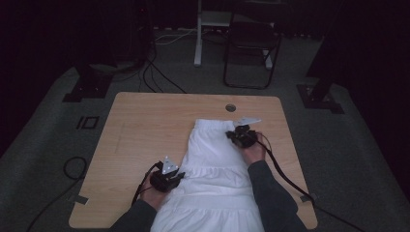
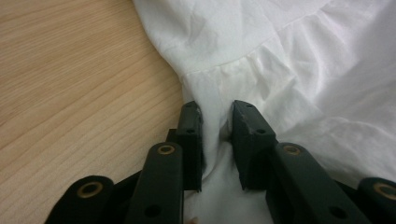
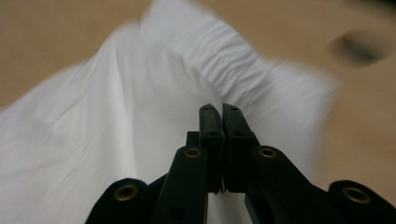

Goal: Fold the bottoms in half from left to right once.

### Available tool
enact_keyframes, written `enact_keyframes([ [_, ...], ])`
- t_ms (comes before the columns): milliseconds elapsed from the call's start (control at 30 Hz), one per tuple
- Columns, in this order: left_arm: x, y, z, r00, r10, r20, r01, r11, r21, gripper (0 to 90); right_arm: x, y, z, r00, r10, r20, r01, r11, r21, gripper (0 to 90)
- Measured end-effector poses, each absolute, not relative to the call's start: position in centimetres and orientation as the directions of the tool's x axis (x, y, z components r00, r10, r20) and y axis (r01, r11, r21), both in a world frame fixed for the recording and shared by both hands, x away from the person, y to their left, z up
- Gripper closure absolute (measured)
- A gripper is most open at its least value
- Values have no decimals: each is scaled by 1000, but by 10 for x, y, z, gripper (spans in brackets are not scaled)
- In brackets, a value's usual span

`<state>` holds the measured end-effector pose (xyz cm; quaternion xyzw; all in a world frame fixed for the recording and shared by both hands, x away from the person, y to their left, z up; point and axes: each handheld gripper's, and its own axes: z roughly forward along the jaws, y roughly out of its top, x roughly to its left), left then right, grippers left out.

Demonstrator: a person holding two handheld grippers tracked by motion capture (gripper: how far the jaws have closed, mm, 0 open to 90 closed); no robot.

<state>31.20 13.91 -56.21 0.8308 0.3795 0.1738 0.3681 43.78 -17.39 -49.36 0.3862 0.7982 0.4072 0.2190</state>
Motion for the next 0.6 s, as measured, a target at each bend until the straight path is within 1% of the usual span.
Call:
enact_keyframes([
  [67,312,136,-562,657,754,3,502,-441,744,709,440,-186,-479,-536,837,-111,393,363,845,882],
  [100,312,136,-562,657,754,3,502,-441,744,700,440,-186,-479,-536,837,-111,393,363,845,882],
  [133,311,133,-562,665,747,14,494,-454,741,700,444,-189,-479,-517,849,-108,403,353,845,882],
  [167,311,132,-561,667,744,21,491,-460,740,683,454,-192,-488,-502,860,-89,450,348,822,877],
  [200,311,130,-561,666,745,22,491,-461,739,671,459,-191,-496,-497,864,-87,473,353,807,865],
  [233,311,130,-560,667,744,23,489,-461,740,654,465,-190,-507,-487,868,-91,506,366,781,819],
  [267,311,131,-559,663,748,23,490,-458,742,636,470,-189,-519,-473,877,-79,548,363,754,746],
  [300,311,131,-559,663,748,23,490,-458,742,610,470,-189,-519,-473,877,-79,548,363,754,746],
  [333,311,136,-551,659,752,21,483,-444,755,610,474,-190,-528,-457,888,-54,579,343,740,691],
  [367,313,138,-546,656,754,20,475,-434,766,585,472,-195,-535,-430,902,29,590,257,765,621],
  [400,317,139,-541,653,757,18,469,-424,775,578,469,-197,-534,-426,904,45,582,235,779,585],
  [433,322,139,-536,646,763,19,465,-414,783,575,465,-198,-531,-416,909,38,568,227,791,562],
  [500,328,136,-530,642,766,25,459,-410,788,573,461,-199,-527,-412,910,37,554,218,804,559],
  [533,343,128,-519,655,754,42,438,-424,793,573,457,-199,-523,-422,906,43,536,211,818,556],
  [567,350,124,-516,661,749,47,430,-430,794,571,447,-197,-518,-450,892,41,509,218,833,563],
  [600,360,117,-513,665,745,47,429,-433,793,570,445,-195,-518,-464,885,34,504,232,832,573],
])
